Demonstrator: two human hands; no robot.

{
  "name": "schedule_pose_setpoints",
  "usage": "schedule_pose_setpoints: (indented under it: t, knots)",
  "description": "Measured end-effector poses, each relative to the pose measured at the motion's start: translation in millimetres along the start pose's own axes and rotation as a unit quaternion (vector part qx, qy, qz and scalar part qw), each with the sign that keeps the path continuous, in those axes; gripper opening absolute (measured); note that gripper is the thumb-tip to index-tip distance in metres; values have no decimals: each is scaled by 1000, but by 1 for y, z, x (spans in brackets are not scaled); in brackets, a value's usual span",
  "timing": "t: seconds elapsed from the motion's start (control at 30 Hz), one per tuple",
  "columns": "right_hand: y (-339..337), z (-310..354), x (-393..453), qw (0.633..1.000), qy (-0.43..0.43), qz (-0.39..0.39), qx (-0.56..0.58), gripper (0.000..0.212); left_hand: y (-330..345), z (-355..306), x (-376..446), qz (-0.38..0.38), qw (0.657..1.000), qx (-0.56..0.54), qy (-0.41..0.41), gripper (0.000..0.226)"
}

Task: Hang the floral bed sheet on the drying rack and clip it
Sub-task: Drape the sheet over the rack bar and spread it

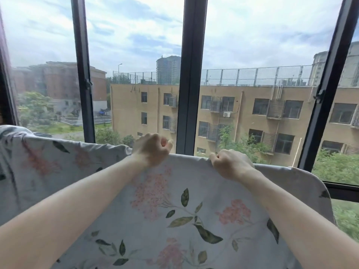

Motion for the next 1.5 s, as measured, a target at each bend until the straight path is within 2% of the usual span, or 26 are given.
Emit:
schedule_pose_setpoints:
  t: [0.07, 0.13, 0.2, 0.33, 0.43, 0.5, 0.57, 0.63, 0.7, 0.8, 0.93, 1.03, 1.13, 1.2, 1.27, 1.4, 1.47, 1.5]
  knots:
    - [-2, -3, -4, 1000, -1, -8, 0, 50, -5, 18, -17, -20, 999, -28, 22, 40]
    - [-2, -8, -5, 1000, 6, -17, -4, 52, -6, 53, -20, -26, 999, 11, 24, 32]
    - [1, -9, -4, 1000, 8, -17, -7, 53, -7, 86, -16, -23, 997, 72, 18, 39]
    - [-4, 3, -3, 999, 8, -43, 17, 48, -4, 98, -4, -4, 995, 91, 25, 45]
    - [-3, 52, 6, 993, -40, -85, 67, 25, 0, 90, 0, 20, 996, 84, 39, 43]
    - [3, 102, 18, 985, -106, -102, 93, 30, 2, 82, 1, 33, 996, 74, 48, 41]
    - [13, 145, 37, 978, -136, -92, 125, 38, 4, 77, 1, 46, 995, 72, 57, 38]
    - [28, 170, 54, 979, -111, -77, 150, 38, 3, 80, 2, 58, 994, 71, 67, 36]
    - [44, 179, 60, 988, -78, -82, 106, 33, 0, 91, 5, 76, 992, 68, 79, 34]
    - [47, 187, 54, 986, -49, -155, 27, 41, -14, 122, 11, 82, 989, 61, 106, 33]
    - [49, 177, 54, 984, -1, -176, 20, 46, -44, 208, 33, 45, 994, 84, 56, 36]
    - [51, 180, 53, 981, 5, -195, 5, 47, -64, 271, 51, 22, 994, 105, 16, 30]
    - [54, 186, 54, 976, 34, -212, 25, 45, -63, 287, 57, 20, 995, 102, 13, 25]
    - [53, 196, 55, 970, 49, -233, 59, 36, -58, 282, 59, 19, 994, 105, 23, 24]
    - [54, 229, 66, 962, 19, -250, 110, 23, -56, 279, 61, 19, 994, 101, 34, 24]
    - [62, 332, 113, 949, -113, -225, 191, 30, -56, 278, 67, 8, 995, 80, 64, 20]
    - [78, 354, 132, 958, -119, -180, 191, 30, -60, 283, 71, 8, 994, 74, 81, 19]
    - [87, 356, 140, 968, -111, -163, 154, 27, -63, 289, 74, 16, 993, 73, 89, 21]
Point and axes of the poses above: each hand's wrist, its own x-axis towards the middle knuckle, its own y-axis out of the palm, z = x × y, the point moved 7 cm from there along x, towards the middle knuckle, and after that the axes turned 15 degrees about -y, right-handed, at the moved point
